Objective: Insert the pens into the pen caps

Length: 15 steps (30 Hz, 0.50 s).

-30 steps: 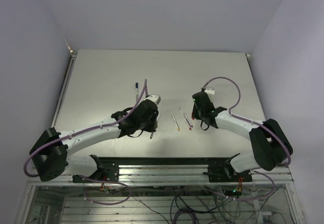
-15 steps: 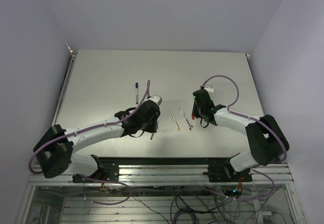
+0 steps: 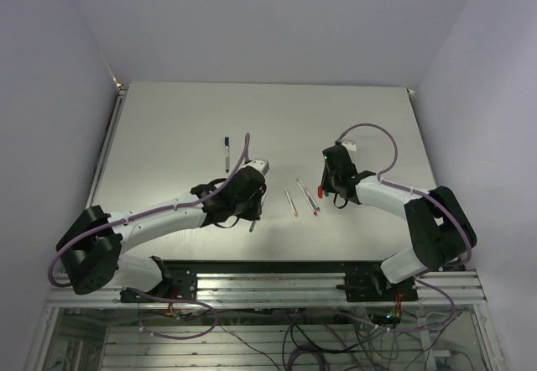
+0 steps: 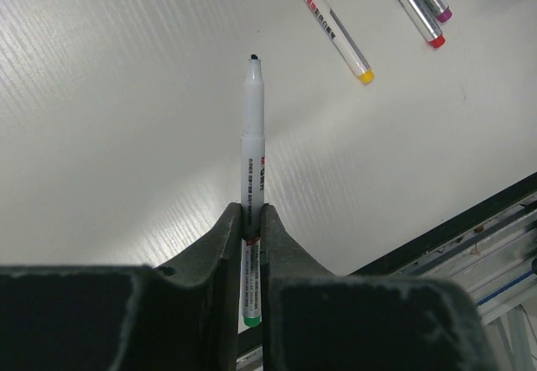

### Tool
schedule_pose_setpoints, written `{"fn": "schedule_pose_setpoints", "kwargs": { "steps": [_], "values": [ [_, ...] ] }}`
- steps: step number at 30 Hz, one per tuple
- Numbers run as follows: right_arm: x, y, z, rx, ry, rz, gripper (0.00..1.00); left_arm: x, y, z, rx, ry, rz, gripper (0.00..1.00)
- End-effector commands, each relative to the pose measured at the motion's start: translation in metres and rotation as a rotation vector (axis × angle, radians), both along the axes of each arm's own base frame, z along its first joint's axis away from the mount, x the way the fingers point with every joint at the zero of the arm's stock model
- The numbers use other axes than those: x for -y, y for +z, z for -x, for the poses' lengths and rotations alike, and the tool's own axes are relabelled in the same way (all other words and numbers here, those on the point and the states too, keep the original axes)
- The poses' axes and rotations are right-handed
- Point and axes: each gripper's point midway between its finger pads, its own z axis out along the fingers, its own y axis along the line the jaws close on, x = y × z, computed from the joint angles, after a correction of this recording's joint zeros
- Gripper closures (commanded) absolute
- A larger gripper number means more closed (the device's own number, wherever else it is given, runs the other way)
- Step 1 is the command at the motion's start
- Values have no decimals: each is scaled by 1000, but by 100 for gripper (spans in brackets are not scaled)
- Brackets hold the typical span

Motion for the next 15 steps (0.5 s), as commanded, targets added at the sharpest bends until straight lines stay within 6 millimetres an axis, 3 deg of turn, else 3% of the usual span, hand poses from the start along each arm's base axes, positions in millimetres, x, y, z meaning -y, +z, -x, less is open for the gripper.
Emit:
{"fn": "schedule_pose_setpoints", "kwargs": {
  "steps": [1, 15],
  "values": [
    [-5, 7, -11, 26, 8, -20, 70, 7, 6, 0, 7, -15, 21, 93],
    [-4, -6, -6, -5, 6, -13, 72, 10, 2, 0, -4, -19, 19, 93]
  ]
}}
